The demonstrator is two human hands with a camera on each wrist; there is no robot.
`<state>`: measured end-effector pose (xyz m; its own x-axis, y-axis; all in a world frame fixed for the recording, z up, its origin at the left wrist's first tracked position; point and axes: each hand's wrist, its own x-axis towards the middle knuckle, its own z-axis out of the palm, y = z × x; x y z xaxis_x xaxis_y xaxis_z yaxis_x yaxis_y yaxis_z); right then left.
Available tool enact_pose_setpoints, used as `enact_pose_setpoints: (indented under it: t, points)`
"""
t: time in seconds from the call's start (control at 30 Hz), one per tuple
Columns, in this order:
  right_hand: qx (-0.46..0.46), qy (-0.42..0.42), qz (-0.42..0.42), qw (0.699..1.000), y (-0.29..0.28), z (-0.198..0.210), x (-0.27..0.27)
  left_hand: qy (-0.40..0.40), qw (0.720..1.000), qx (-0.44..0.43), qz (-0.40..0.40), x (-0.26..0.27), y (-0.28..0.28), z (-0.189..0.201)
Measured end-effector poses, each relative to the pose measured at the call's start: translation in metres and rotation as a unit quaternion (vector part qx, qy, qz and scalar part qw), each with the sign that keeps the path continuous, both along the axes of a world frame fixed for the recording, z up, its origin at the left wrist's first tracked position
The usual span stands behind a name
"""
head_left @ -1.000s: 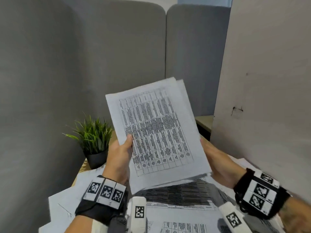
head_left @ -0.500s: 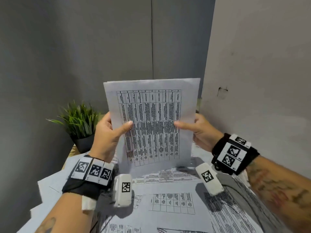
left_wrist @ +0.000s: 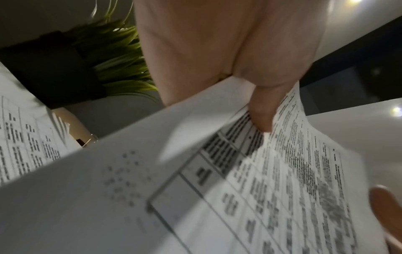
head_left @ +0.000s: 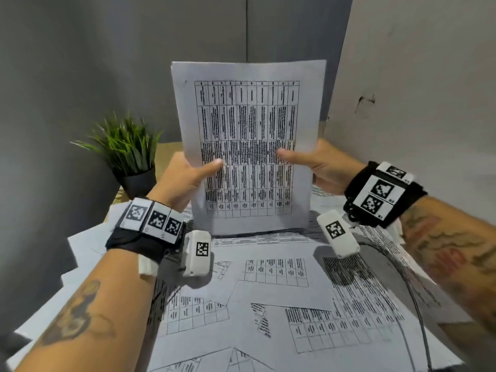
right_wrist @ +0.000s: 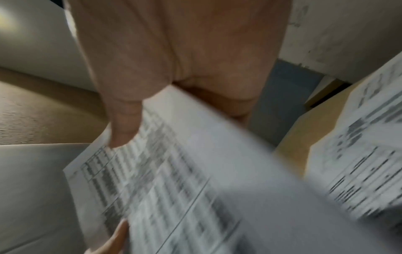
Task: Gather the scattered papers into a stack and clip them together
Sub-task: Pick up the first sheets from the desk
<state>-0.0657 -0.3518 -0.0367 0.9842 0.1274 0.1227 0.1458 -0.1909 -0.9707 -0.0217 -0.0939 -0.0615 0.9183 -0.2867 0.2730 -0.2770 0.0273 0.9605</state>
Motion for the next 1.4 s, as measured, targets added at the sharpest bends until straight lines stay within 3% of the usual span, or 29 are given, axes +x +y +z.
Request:
enact_pose_setpoints:
  t: [0.13,0.23,0.37,0.47,0.53,0.63,0.73,0.83,0.97,1.13,1.27,1.33,1.4]
  points:
    - [-0.180,0.079,-0.016,0.980,-0.034,-0.007,0.015,-0.002,0.996,-0.011,0.090,0.010,0.008,0.000]
    - [-0.363,0.136,-0.041,0.921,-0.063,-0.019,0.032,0.004,0.988,-0.052,0.143,0.017,0.017,0.002]
    - [-0.511,0.174,-0.011,0.842,-0.057,-0.028,0.057,0.004,0.989,-0.055,0.140,0.019,0.022,0.001]
    - [-0.588,0.160,-0.002,0.793,-0.041,-0.038,0.076,0.003,0.990,-0.048,0.134,0.019,0.023,0.001]
    - [-0.597,0.171,0.001,0.784,-0.035,-0.048,0.088,0.007,0.989,-0.050,0.136,0.021,0.024,0.000]
    - [-0.582,0.187,0.012,0.791,-0.028,-0.050,0.091,0.010,0.988,-0.057,0.141,0.022,0.024,-0.002]
    - [-0.551,0.159,-0.002,0.819,-0.029,-0.053,0.095,0.016,0.988,-0.064,0.138,0.022,0.023,-0.003]
    - [-0.567,0.154,0.015,0.809,-0.034,-0.058,0.103,0.010,0.990,-0.065,0.126,0.019,0.021,0.000]
    - [-0.551,0.165,0.010,0.818,-0.037,-0.059,0.109,0.016,0.989,-0.080,0.127,0.020,0.026,0.001]
    - [-0.483,0.012,-0.034,0.875,-0.042,-0.042,0.090,0.062,0.984,-0.107,0.126,0.017,0.025,0.005]
    - [-0.330,-0.074,-0.094,0.936,-0.057,-0.029,0.078,0.090,0.980,-0.137,0.115,0.018,0.021,0.004]
    - [-0.163,-0.076,-0.144,0.973,-0.059,-0.027,0.069,0.100,0.978,-0.151,0.103,0.017,0.017,0.004]
    - [0.006,-0.062,-0.171,0.983,-0.056,-0.027,0.059,0.106,0.975,-0.170,0.091,0.015,0.013,0.005]
